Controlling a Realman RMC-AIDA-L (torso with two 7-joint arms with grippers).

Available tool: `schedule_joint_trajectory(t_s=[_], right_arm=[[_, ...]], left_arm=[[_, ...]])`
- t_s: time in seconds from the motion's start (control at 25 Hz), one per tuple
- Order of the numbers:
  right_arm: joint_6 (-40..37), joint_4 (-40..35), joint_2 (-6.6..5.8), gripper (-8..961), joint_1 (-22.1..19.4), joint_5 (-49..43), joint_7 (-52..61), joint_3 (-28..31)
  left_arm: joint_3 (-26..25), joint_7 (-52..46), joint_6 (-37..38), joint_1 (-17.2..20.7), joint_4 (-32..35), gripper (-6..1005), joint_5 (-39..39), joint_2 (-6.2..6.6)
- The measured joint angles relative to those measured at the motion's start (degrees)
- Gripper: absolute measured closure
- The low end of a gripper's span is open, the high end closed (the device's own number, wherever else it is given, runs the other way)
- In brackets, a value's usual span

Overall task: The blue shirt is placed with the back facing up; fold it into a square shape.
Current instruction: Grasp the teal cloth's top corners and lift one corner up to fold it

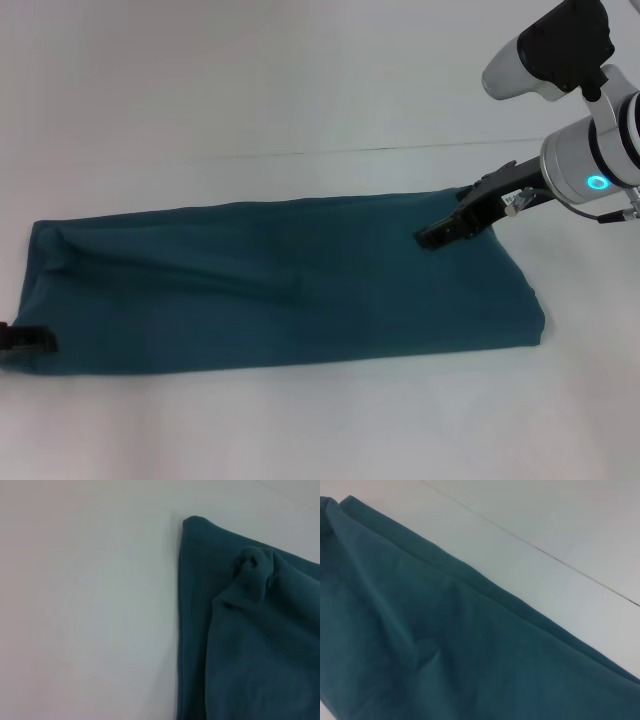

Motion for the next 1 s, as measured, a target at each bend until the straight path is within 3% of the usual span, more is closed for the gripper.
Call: schedule_joint_trajectory(t_s=[0.32, 0.48, 0.88, 1.0], right_arm=[[0.09, 0.01, 0.00, 29, 0.12, 0.19, 0.00, -0.04], [0.08, 0.01, 0.00, 30, 0.11, 0.27, 0.00, -0.04], [-0.20, 0.01, 0.01, 31, 0.25, 0.28, 0.00, -0.63], [-0.13, 0.01, 0.07, 33, 0.25, 0.32, 0.00, -0.78]], left_arm=[[0.17, 0.33, -1.16, -0.81, -1.68, 51, 0.03, 0.15], [2.73, 0.32, -1.60, -0.94, -2.37, 52, 0.28, 0.33], [3.53, 2.17, -2.11, -1.25, -2.33, 72, -0.03, -0.23], [3.58, 2.20, -2.04, -1.62, -2.33, 182, 0.03, -0.26]])
